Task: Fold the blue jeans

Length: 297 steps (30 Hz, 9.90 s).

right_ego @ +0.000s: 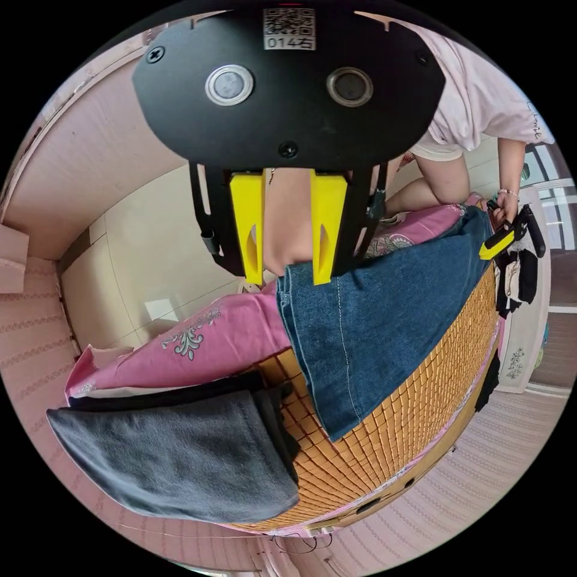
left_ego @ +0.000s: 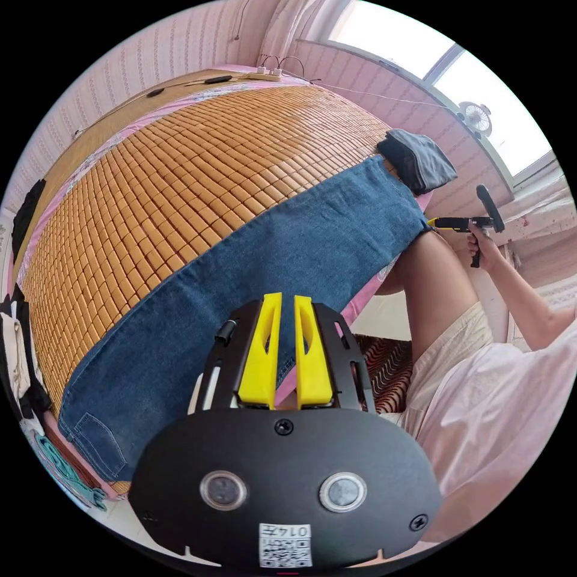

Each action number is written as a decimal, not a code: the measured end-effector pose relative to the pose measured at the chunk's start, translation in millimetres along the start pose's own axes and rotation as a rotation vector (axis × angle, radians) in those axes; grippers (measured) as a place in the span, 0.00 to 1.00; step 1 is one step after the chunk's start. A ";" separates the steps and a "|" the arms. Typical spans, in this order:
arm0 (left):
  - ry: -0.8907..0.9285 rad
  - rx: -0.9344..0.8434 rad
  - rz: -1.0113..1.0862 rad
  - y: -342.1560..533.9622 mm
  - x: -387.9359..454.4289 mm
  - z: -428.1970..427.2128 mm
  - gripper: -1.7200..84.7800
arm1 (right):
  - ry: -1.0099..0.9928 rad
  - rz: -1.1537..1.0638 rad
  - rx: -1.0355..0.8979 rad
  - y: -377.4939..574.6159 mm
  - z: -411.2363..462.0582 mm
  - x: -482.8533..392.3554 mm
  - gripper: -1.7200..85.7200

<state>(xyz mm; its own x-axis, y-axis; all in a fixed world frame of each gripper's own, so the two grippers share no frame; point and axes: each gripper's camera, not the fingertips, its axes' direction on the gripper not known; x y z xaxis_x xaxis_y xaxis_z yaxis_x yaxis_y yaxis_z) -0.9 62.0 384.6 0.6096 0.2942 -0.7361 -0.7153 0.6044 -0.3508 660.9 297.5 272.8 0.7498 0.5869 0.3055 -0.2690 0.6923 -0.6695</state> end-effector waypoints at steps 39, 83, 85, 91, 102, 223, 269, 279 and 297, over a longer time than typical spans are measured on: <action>-0.142 -0.035 -0.113 228.9 -52.4 -8.0 0.01 | 0.197 -1.148 -0.178 103.3 329.7 -565.3 0.01; -0.111 0.437 -0.702 588.6 -429.3 -160.3 0.02 | -0.258 -1.901 -0.146 188.3 560.8 -1150.4 0.04; -0.146 0.492 -0.700 596.8 -414.1 -171.3 0.01 | -0.331 -1.945 -0.141 195.0 550.4 -1145.3 0.03; -0.213 0.509 -0.748 599.5 -376.1 -198.1 0.01 | -0.234 -1.861 -0.059 171.4 566.5 -1181.6 0.05; -0.197 0.391 -0.526 501.4 -236.7 -169.6 0.01 | -0.003 -1.375 0.004 38.8 520.0 -1033.9 0.02; 0.075 0.392 -0.856 463.0 -209.4 -121.5 0.09 | -0.253 -1.415 -0.261 163.1 159.5 -508.2 0.05; -0.046 0.124 -0.680 404.2 -218.7 -134.4 0.02 | 0.111 -1.031 -0.190 100.8 342.5 -581.2 0.10; -0.069 0.097 -0.774 396.4 -200.5 -86.6 0.09 | 0.296 -0.931 -0.189 78.1 419.9 -594.3 0.02; 0.000 0.181 -0.113 218.9 6.1 -15.5 0.01 | 0.377 -1.092 -0.261 59.1 468.1 -669.6 0.01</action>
<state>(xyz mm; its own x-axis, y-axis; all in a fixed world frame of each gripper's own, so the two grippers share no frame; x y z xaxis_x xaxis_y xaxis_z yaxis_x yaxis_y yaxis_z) -159.1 184.6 294.3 0.6825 0.2172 -0.6978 -0.5692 0.7569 -0.3211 -140.0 141.9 345.5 0.6480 -0.4534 0.6120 0.7236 0.6173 -0.3088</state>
